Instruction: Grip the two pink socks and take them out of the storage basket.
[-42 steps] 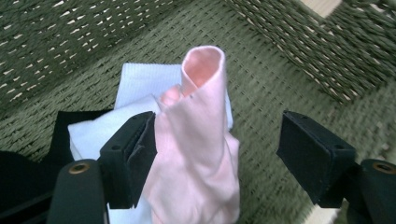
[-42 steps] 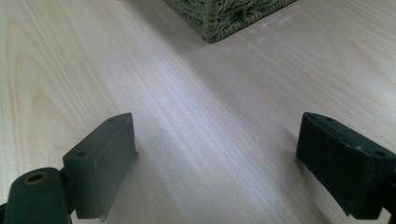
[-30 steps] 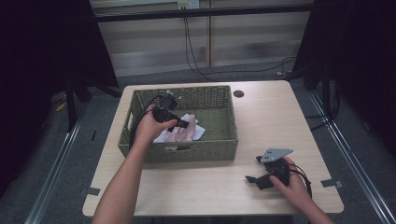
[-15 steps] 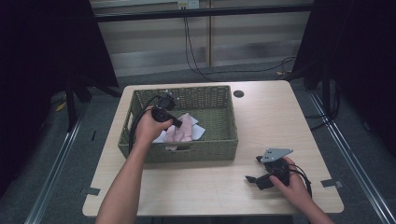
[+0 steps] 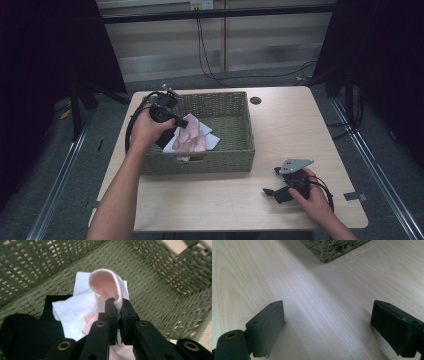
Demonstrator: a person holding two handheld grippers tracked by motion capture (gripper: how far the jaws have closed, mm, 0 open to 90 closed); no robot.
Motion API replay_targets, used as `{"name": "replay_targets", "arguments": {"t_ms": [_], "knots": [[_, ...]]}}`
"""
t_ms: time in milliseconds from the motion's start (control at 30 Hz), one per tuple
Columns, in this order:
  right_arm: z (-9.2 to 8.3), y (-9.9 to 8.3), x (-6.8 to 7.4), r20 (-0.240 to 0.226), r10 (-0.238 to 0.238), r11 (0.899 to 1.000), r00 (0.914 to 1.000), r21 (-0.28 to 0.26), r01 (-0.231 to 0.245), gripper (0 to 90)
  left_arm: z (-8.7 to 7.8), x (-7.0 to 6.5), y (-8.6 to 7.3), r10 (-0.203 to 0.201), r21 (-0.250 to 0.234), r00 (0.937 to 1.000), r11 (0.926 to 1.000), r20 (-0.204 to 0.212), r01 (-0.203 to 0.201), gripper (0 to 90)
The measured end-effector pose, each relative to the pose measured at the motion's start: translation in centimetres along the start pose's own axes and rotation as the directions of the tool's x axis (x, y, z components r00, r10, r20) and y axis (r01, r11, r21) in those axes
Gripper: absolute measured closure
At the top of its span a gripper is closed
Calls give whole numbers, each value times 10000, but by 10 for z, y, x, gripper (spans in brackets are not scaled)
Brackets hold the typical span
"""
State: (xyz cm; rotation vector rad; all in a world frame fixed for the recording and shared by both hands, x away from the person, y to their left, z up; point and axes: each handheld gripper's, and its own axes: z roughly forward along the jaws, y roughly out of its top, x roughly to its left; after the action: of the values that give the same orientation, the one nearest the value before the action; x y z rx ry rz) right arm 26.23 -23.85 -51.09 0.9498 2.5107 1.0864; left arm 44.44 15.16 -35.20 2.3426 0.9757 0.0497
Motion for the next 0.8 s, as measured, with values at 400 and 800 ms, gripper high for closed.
{"name": "replay_targets", "arguments": {"t_ms": [400, 800], "knots": [[0, 0, 0, 6, 26, 10000, 10000, -9, -26, 111, -24, -2, 5, -154, 98, 9997, 9998, 177, 152, 859], [0, 0, 0, 8, 24, 10000, 10000, -13, -24, 111, -35, -7, 6, -226, 177, 9981, 9996, 567, 217, 857]]}}
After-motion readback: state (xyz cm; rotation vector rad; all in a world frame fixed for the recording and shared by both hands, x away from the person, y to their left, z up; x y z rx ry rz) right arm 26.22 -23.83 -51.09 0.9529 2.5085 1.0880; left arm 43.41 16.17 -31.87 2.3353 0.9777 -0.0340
